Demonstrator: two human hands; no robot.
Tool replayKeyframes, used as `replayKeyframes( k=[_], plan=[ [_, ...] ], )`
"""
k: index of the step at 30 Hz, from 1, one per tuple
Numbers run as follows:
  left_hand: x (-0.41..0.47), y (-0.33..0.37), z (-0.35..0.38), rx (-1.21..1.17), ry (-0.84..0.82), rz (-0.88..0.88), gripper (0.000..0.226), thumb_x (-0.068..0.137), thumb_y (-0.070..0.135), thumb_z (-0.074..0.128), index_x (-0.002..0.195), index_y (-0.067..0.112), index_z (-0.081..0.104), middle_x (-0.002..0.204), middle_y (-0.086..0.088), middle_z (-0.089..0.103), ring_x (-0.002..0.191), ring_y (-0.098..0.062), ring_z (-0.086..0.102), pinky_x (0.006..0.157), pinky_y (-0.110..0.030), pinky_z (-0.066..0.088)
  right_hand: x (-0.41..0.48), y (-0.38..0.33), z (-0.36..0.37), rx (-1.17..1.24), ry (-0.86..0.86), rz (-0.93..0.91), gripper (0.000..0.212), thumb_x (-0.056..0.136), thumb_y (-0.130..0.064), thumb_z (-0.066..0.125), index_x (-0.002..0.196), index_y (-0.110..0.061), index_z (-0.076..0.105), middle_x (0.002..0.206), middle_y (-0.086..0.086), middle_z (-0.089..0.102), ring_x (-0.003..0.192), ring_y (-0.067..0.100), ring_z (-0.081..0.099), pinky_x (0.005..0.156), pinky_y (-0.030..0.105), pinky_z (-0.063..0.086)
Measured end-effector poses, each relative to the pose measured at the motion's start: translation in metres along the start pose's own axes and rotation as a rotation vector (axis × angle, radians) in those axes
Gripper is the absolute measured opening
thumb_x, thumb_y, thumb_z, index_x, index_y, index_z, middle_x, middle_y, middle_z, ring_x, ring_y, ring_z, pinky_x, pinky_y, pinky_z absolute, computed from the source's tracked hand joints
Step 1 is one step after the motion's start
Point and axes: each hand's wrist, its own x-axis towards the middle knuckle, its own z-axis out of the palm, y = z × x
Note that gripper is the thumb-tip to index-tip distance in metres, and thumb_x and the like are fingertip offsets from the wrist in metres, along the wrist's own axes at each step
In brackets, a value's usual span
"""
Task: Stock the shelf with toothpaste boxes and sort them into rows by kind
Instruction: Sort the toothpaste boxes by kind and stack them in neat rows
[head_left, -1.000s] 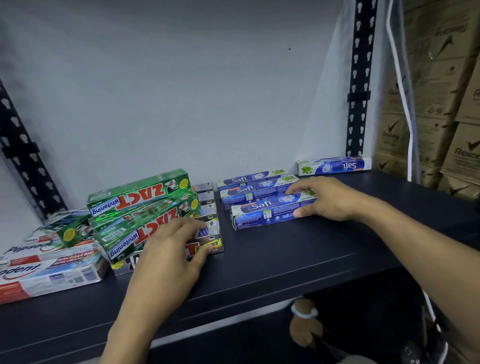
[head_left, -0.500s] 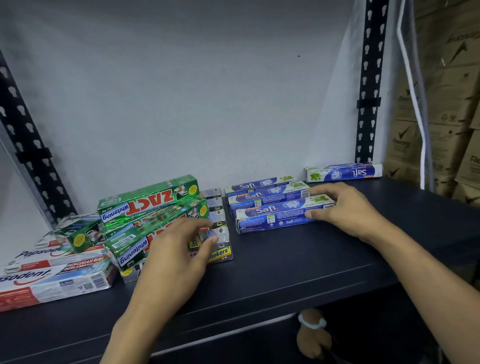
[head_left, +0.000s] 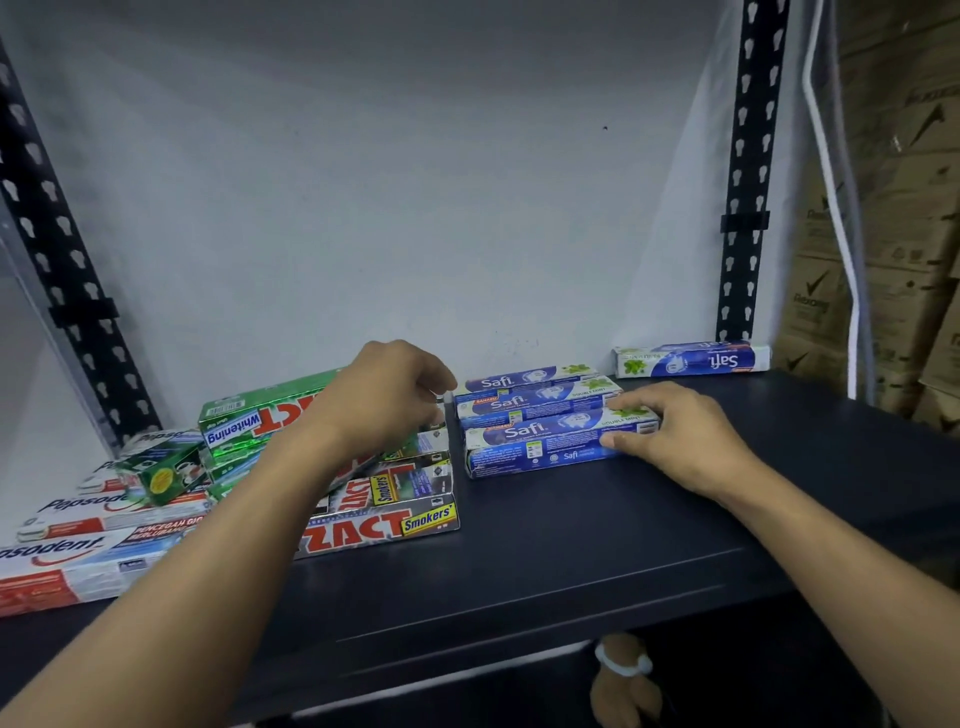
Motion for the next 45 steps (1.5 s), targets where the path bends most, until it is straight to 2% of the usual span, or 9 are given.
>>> replayKeyframes(
  k=[5,9,12,15,19,25,34,39,45],
  plan=[
    [0.017,0.000,0.009,0.044,-0.243,0.036,0.048,0.074,0.033,0.088,0.117,0.020,0.073,0.106,0.007,0.075,0.095,-0.006,0.069,0.082,-0.021,0.053,-0.001,-0.001,0.000,0.000,0.003,0.022,0.049,0.069,-0.044,0.088,0.115,-0.032,0.072,0.126,-0.007,0.063,0.118,0.013,0.056,0.097,0.027,0.044],
    [0.023,0.003,0.019,0.098,-0.309,0.058,0.059,0.072,0.042,0.087,0.123,0.018,0.070,0.114,0.005,0.074,0.102,-0.011,0.068,0.092,-0.032,0.055,-0.001,0.006,-0.005,0.224,0.034,0.173,0.056,0.062,-0.028,0.095,0.114,-0.026,0.073,0.107,-0.010,0.069,0.104,0.009,0.064,0.088,0.025,0.049],
    [0.025,0.005,0.027,0.134,-0.337,0.080,0.051,0.073,0.043,0.086,0.116,0.019,0.072,0.110,0.005,0.074,0.101,-0.014,0.067,0.090,-0.035,0.055,0.000,0.010,-0.007,0.341,0.021,0.224,0.052,0.064,-0.016,0.094,0.112,-0.021,0.074,0.100,-0.007,0.073,0.098,0.007,0.068,0.083,0.021,0.050],
    [0.026,0.001,0.032,0.170,-0.309,0.103,0.029,0.074,0.042,0.085,0.094,0.026,0.071,0.090,0.010,0.069,0.089,-0.015,0.065,0.070,-0.028,0.047,0.000,0.010,-0.005,0.308,0.044,0.231,0.051,0.064,-0.018,0.094,0.111,-0.021,0.075,0.101,-0.005,0.074,0.095,0.006,0.068,0.084,0.022,0.051],
    [0.025,-0.006,0.037,0.139,-0.260,0.104,0.044,0.077,0.037,0.084,0.117,0.023,0.073,0.100,0.007,0.072,0.090,-0.011,0.065,0.068,-0.022,0.045,0.000,0.008,-0.004,0.264,0.074,0.220,0.050,0.064,-0.024,0.094,0.110,-0.022,0.076,0.100,-0.005,0.074,0.096,0.009,0.068,0.090,0.028,0.054],
    [0.025,-0.008,0.043,0.116,-0.231,0.112,0.040,0.081,0.033,0.082,0.119,0.023,0.073,0.104,0.005,0.073,0.089,-0.009,0.065,0.062,-0.015,0.040,0.000,0.006,-0.004,0.233,0.080,0.212,0.050,0.066,-0.027,0.093,0.113,-0.023,0.075,0.102,-0.004,0.074,0.095,0.008,0.067,0.087,0.024,0.051],
    [0.025,-0.007,0.044,0.064,-0.220,0.081,0.039,0.078,0.029,0.085,0.114,0.022,0.075,0.105,0.005,0.074,0.092,-0.006,0.067,0.064,-0.012,0.043,0.000,0.004,-0.003,0.208,0.071,0.216,0.052,0.069,-0.028,0.091,0.118,-0.022,0.073,0.109,-0.002,0.073,0.098,0.008,0.065,0.084,0.021,0.047],
    [0.024,-0.005,0.043,0.066,-0.234,0.076,0.039,0.079,0.028,0.085,0.115,0.022,0.074,0.107,0.005,0.073,0.093,-0.007,0.066,0.064,-0.012,0.043,-0.003,0.003,-0.004,0.205,0.063,0.199,0.052,0.071,-0.029,0.090,0.120,-0.022,0.072,0.111,-0.003,0.073,0.100,0.009,0.065,0.090,0.024,0.050],
    [0.029,-0.001,0.025,-0.067,-0.190,0.016,0.024,0.080,0.036,0.083,0.101,0.027,0.077,0.092,0.014,0.074,0.086,-0.001,0.069,0.083,-0.030,0.056,0.024,0.020,-0.007,0.475,0.228,0.267,0.028,0.075,-0.042,0.080,0.098,-0.027,0.077,0.097,-0.014,0.074,0.097,0.009,0.068,0.092,0.041,0.058]
  ],
)
